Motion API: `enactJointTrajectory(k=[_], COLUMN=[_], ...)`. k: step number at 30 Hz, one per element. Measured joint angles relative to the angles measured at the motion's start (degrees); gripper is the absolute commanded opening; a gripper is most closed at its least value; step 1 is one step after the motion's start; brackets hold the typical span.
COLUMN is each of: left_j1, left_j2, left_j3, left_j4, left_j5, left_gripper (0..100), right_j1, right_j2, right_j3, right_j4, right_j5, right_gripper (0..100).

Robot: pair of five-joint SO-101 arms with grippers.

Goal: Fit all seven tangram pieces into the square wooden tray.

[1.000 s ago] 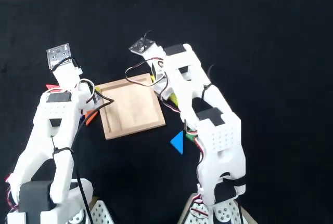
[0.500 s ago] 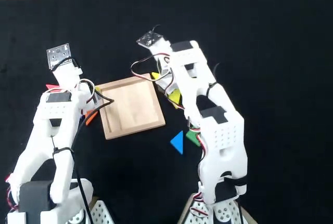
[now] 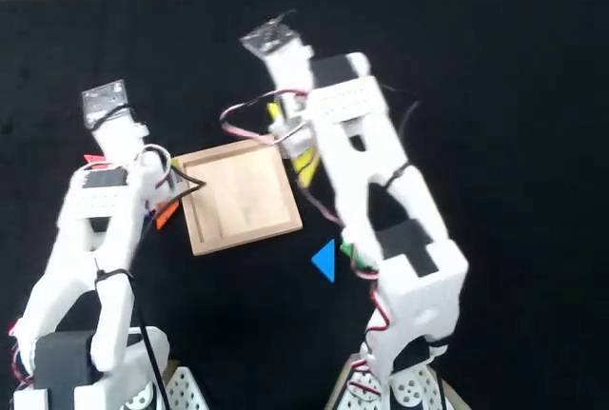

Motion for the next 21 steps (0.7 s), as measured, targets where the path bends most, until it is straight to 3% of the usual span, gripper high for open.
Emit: enactJointTrajectory(k=[6, 9, 16, 21], left_j1=[-15.30, -19.52, -20.75, -20.22], left_j2=[-4.40, -7.82, -14.33, -15.74], left_j3=[-2.90, -2.29, 4.92, 10.81], left_j4=[8.44, 10.20, 10.20, 2.99], left_j5=[0.00, 0.00, -1.67, -1.85], left_gripper=[20, 20, 20, 20], right_j1=[-7.82, -11.34, -15.38, -18.37], right_j2=[2.55, 5.54, 13.10, 16.88], right_j3=[-0.09, -0.09, -2.37, -7.74], right_j4=[-0.79, -3.16, -4.40, -4.40], right_j5=[-9.49, -12.84, -20.22, -22.86], right_gripper=[14.1, 14.1, 14.2, 15.4])
